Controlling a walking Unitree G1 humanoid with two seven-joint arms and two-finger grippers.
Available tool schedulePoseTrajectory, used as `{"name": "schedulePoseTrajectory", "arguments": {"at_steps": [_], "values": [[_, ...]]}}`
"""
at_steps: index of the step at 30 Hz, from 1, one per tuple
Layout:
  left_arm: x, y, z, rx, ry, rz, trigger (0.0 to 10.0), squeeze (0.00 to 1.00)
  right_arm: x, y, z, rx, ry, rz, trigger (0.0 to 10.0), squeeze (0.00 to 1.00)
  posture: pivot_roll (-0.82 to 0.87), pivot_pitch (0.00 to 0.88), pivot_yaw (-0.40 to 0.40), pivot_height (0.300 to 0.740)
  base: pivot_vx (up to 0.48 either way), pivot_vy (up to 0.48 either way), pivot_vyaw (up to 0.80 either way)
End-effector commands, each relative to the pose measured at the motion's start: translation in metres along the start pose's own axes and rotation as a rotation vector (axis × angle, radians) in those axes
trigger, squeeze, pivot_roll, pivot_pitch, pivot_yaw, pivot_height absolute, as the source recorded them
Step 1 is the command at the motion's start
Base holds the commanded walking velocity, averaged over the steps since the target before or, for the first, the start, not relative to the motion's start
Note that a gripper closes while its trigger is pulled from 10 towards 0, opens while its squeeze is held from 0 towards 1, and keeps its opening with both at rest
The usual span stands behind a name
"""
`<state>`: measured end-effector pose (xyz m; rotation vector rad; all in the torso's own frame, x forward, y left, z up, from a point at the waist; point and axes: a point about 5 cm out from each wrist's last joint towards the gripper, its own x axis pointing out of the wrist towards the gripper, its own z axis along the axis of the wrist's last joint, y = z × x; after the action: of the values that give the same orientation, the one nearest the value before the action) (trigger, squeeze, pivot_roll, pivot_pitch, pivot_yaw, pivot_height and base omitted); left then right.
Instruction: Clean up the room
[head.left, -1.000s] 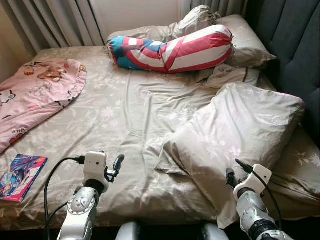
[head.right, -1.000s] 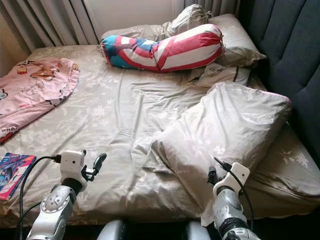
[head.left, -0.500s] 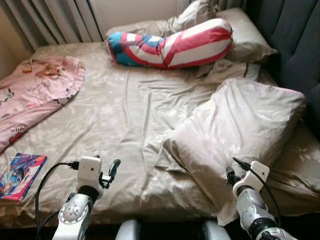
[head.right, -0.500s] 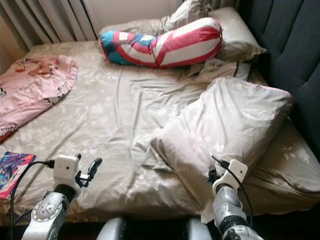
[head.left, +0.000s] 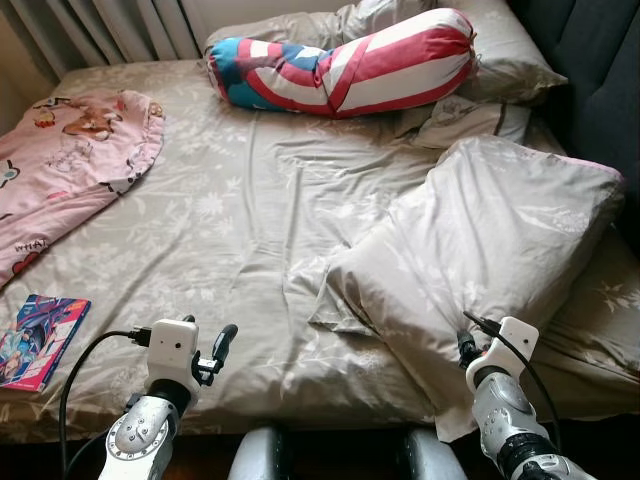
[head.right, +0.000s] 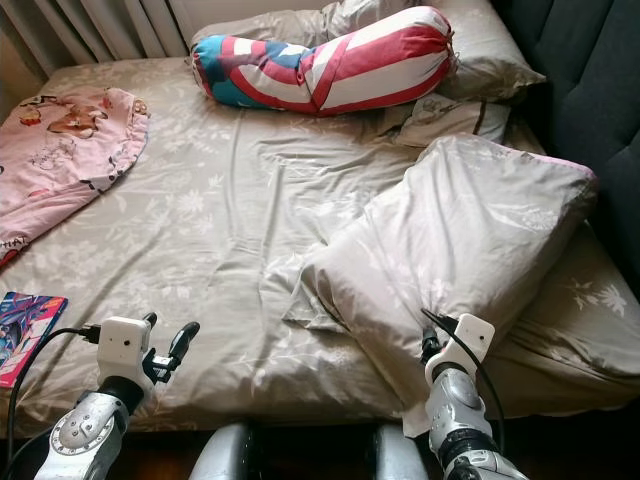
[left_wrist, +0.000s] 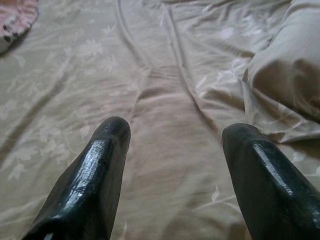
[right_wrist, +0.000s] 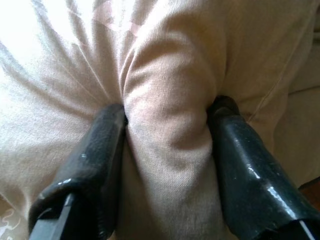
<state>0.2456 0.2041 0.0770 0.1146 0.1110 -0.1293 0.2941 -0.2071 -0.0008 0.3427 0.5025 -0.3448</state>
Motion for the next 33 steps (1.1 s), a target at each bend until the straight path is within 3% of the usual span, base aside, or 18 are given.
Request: {"name": "schedulePoseTrajectory", "arguments": {"at_steps": [1,13,33], "values": [[0.0,0.002,0.0,0.005,0.014,-0.003,10.0,0.0,-0.009,-0.005,-0.039,-0.006,0.155,-0.02,0.0,0.0,0.02,0.19,0.106,0.629,0.0,0.0,0.0],[0.011,-0.003,0.002,-0.002,-0.002,-0.003,10.0,0.0,-0.009,-0.014,-0.035,-0.042,0.13,-0.03,0.0,0.0,0.0,0.125,0.089,0.629,0.0,0.0,0.0],[0.025,-0.009,0.003,-0.012,-0.021,-0.009,10.0,0.0,-0.009,-0.014,-0.033,-0.028,0.116,-0.041,0.0,0.0,-0.02,0.05,0.076,0.629,0.0,0.0,0.0]]}}
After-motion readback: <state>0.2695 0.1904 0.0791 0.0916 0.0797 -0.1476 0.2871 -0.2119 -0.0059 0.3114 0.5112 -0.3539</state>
